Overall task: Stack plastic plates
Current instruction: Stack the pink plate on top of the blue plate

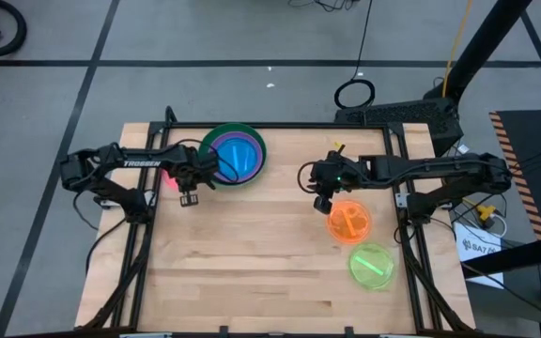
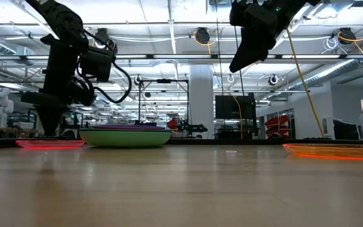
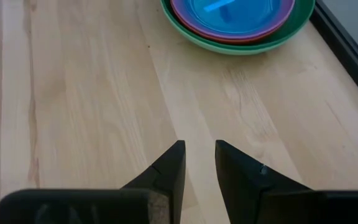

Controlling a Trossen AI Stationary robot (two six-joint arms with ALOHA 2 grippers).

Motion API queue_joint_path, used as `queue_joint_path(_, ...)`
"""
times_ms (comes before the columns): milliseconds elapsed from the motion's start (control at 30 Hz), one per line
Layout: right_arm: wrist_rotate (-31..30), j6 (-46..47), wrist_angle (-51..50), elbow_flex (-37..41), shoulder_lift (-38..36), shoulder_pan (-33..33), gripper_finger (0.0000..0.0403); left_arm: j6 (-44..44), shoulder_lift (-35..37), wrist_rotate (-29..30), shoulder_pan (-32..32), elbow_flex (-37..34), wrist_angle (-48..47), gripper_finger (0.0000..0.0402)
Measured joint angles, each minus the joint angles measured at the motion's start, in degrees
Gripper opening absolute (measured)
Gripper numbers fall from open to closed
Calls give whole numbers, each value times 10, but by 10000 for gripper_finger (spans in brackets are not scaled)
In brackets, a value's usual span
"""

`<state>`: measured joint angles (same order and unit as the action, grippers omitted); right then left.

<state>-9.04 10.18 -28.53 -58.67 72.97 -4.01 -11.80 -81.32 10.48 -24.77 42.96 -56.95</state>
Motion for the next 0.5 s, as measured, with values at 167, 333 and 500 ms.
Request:
queue_joint_path(167, 0, -5, 0, 0, 0, 0, 84, -14, 0, -1, -1, 0, 2, 52)
queue_joint_path(333, 0, -5, 0, 0, 0, 0, 84, -12, 0, -2, -1, 0, 1, 101)
queue_joint_path(500, 0, -4, 0, 0, 0, 0, 84, 2, 0, 3, -4, 0, 20, 130)
